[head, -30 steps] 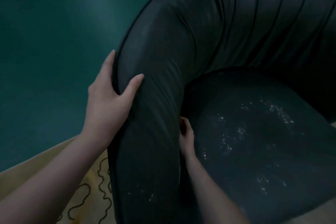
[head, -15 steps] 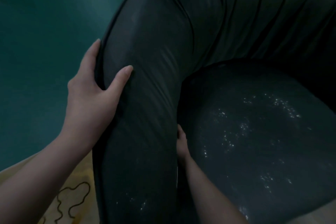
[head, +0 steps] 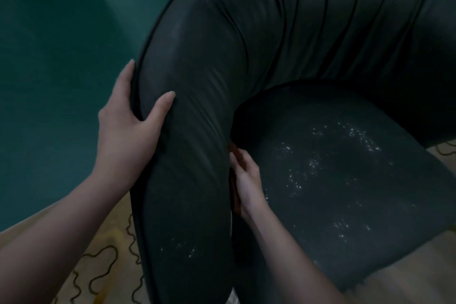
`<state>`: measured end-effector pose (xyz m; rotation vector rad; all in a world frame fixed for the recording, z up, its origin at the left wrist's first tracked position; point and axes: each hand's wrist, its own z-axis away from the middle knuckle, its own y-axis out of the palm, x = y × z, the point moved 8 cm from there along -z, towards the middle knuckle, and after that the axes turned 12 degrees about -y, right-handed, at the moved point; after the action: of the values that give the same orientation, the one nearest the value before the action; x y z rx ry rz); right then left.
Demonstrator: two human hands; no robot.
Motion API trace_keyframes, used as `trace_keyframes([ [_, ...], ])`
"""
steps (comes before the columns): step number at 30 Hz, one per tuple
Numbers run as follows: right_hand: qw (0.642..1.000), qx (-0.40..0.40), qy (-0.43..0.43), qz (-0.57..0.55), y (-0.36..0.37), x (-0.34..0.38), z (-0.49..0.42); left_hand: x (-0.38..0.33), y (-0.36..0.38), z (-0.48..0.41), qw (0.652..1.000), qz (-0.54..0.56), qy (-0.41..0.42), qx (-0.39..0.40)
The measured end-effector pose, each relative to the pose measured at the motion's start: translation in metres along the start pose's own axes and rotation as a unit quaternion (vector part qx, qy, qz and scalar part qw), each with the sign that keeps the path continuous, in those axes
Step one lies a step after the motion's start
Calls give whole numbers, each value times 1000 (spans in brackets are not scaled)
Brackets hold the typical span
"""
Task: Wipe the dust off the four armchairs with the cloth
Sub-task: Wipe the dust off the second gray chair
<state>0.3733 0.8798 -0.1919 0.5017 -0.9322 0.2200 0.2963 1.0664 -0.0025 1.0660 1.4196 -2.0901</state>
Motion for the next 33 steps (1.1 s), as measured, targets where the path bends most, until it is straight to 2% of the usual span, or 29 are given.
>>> trace_keyframes([
  [5,997,-13,-77,14,3,43,23,1,0,1,1000,2,-4,10],
  [9,978,-34,-173,111,12,78,40,1,-1,1,1000,1,-7,13],
  [13,936,-51,-273,218,30,108,57,2,-1,-1,1000,12,-8,20],
  [16,883,-41,-371,283,56,132,72,2,0,-2,1000,15,-3,23],
  [18,845,-3,-419,331,79,141,81,3,-1,-2,1000,15,1,28],
  [20,822,47,-440,360,96,143,89,3,0,-2,999,20,6,40],
  [24,799,120,-458,370,99,141,107,5,0,-4,998,32,1,53],
  [29,805,49,-446,389,91,150,91,7,0,-4,997,40,0,65],
  [33,795,86,-451,396,98,146,95,12,0,2,995,52,-1,86],
])
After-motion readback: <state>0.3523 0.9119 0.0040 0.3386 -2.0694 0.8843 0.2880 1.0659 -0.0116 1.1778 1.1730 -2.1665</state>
